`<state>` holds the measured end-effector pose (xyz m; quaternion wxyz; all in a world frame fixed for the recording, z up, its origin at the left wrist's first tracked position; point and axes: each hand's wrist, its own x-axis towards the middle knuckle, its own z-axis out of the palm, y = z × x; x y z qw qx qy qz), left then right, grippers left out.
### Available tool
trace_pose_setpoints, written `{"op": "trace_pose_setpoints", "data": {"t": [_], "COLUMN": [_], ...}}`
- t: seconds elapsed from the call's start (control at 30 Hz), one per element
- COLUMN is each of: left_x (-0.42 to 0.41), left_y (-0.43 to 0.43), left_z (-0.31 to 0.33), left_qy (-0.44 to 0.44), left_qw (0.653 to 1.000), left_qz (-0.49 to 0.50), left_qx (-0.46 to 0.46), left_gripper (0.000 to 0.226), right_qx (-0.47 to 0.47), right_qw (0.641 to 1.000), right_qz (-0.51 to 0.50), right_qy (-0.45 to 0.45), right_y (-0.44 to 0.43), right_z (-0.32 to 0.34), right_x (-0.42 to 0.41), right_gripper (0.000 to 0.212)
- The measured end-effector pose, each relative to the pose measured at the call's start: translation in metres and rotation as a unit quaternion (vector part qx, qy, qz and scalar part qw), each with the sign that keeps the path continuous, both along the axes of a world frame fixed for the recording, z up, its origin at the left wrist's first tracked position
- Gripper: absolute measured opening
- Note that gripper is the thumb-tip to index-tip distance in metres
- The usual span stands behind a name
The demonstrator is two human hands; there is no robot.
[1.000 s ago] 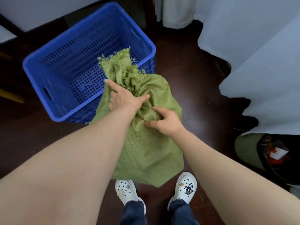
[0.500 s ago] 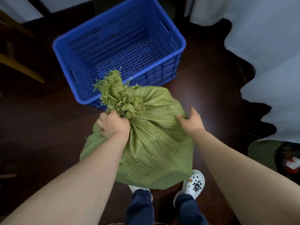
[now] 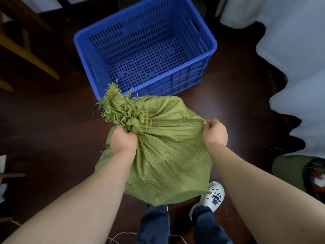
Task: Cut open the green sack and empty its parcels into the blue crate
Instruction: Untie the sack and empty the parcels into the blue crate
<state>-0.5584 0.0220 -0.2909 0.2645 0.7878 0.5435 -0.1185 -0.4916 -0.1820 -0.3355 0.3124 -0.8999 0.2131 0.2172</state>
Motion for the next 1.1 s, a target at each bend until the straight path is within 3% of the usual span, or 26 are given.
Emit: {"op": "trace_pose_setpoints", "data": {"t": [0.3,0.6,0.9,1.1], "left_x": [0.001,0.032,0.107,0.180], "left_y": [0.023,0.027,0.036,0.038], "left_z": [0.057,0.151,0.249,0.296], "left_qy": [-0.010,-0.109,-0.282,-0.336], "left_qw": [1.000,0.986,0.897,0.861], "left_qz": [0.004,0.065,0.223,0.239], "left_qx": [-0.009,-0.109,-0.257,-0.298], "left_gripper": [0.022,0.027,0.034,0.035], "right_qx": [0.021,0.003,-0.031,-0.056], "right_qw": [0.998,0.985,0.952,0.942], "right_qz": [-0.038,-0.052,0.000,-0.024], "right_qy": [-0.045,-0.162,-0.305,-0.330], "right_y": [0.023,0.039,0.073,0.080], "right_z": [0.064,0.207,0.347,0.399], "right_x": [-0.027,0.022,0.120,0.192], "right_gripper": [0.026,0.023,0.024,0.025]}}
